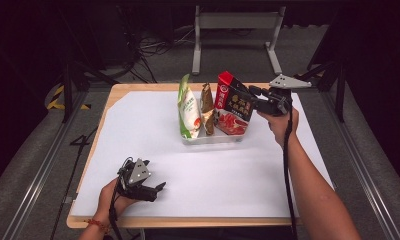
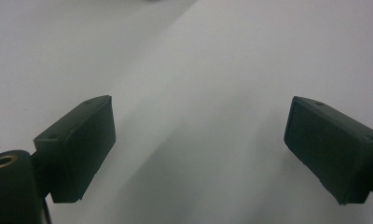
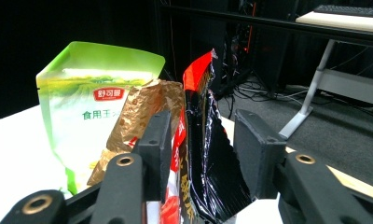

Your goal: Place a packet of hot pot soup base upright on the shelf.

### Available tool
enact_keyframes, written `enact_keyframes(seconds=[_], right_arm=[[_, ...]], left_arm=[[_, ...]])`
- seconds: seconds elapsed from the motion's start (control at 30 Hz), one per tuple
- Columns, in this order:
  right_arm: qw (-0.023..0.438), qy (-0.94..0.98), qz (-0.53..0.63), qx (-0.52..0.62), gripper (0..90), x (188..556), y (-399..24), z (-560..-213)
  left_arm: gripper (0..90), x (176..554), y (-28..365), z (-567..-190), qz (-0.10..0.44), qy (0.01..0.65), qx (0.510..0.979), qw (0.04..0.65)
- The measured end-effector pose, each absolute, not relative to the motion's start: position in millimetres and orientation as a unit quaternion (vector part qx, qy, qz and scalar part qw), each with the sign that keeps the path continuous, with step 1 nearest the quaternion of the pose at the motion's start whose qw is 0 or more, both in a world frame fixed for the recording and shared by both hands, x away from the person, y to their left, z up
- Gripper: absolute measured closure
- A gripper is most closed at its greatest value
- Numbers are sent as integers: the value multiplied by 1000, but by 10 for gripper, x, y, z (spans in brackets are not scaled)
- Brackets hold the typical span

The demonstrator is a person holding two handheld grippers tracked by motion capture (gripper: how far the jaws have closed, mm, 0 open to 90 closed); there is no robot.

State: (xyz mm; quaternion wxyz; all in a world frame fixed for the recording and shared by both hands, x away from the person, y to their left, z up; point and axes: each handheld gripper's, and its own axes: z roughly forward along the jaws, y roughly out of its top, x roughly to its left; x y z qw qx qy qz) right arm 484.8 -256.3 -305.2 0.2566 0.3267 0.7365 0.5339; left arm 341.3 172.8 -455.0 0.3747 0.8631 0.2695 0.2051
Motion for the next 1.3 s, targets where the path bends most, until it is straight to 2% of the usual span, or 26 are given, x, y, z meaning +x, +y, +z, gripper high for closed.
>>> enact_keyframes(seconds=[0.43,0.9,1.3], right_arm=[[270,742,522,322,555,4742,-2666,-2996],[276,733,531,323,585,4629,-2802,-2962],[277,747,514,318,537,4497,-2829,-3113]], left_arm=[[96,3411,1724,-4547,205,270,863,375],[96,3411,1721,-4549,206,269,864,373],[96,3412,1723,-4549,208,271,864,371]])
